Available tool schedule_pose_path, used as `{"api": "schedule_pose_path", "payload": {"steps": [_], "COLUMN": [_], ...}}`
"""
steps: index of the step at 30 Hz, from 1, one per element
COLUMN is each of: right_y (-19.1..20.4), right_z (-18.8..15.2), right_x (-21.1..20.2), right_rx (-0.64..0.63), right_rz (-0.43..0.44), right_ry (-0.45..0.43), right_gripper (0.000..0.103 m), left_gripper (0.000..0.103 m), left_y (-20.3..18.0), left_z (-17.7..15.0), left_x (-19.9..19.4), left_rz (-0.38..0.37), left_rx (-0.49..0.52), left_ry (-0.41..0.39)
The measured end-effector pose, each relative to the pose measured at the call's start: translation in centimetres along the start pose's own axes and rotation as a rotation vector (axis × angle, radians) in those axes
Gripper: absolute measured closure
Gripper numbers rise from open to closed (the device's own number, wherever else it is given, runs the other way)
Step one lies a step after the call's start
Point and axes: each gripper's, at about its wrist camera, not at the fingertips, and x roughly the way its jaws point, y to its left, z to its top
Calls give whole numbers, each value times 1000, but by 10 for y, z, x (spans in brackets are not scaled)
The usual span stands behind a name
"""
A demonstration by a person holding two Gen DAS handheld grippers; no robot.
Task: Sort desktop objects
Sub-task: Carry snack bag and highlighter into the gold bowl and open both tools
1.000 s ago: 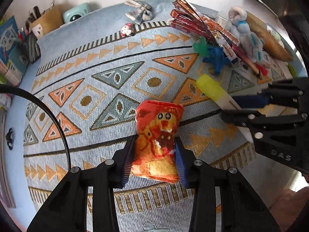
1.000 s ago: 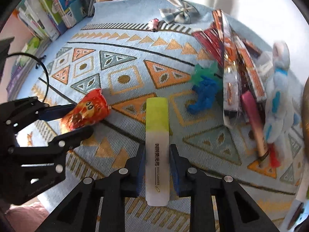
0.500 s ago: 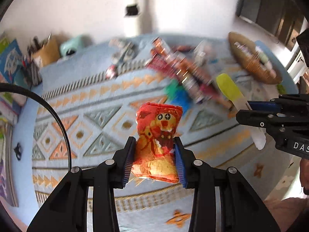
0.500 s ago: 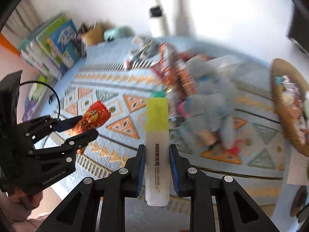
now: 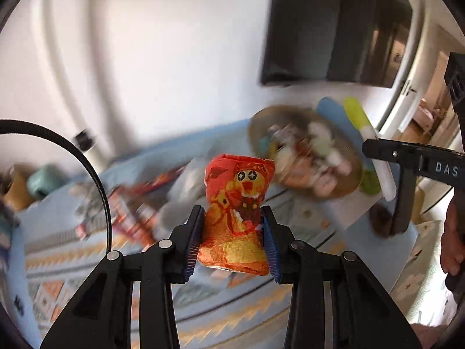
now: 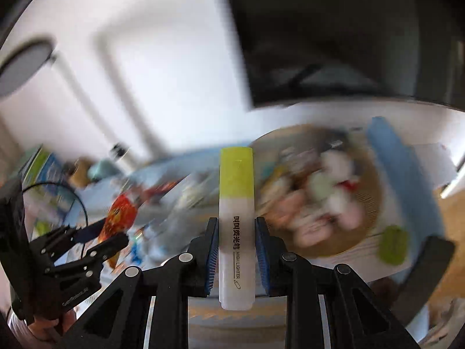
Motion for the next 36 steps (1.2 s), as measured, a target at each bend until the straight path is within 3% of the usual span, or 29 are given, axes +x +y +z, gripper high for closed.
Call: {"api": "schedule_pose_path", "payload": {"steps": [8, 14, 16, 20, 24, 28, 36], "right_y": [-70, -67, -62, -69, -85, -88, -56], "right_z": [47, 68, 69, 65, 54, 47, 34], "right_x": [3, 38, 54, 70, 68, 60, 31], "right_rx": [92, 53, 25, 66, 135, 167, 115], "right_rz": [-54, -14, -40, -15, 15, 33, 76], "right_ry": [-36, -13, 14, 66, 103, 116, 105], "right_gripper": [80, 80, 79, 68, 67, 67, 67], "left_gripper": [67, 67, 60, 57, 56, 56, 56], "left_y": [-57, -72, -74, -69, -58, -55, -58], "left_z": [54, 78, 85, 88, 83, 80, 67], "left_x": [54, 90, 106, 130, 125, 110, 54], "left_rz": [-71, -85, -109, -97, -111, -69, 4], "left_rx": [82, 121, 136, 111, 64, 54, 68], "left_ry": [11, 48, 66, 130, 138, 140, 78]}}
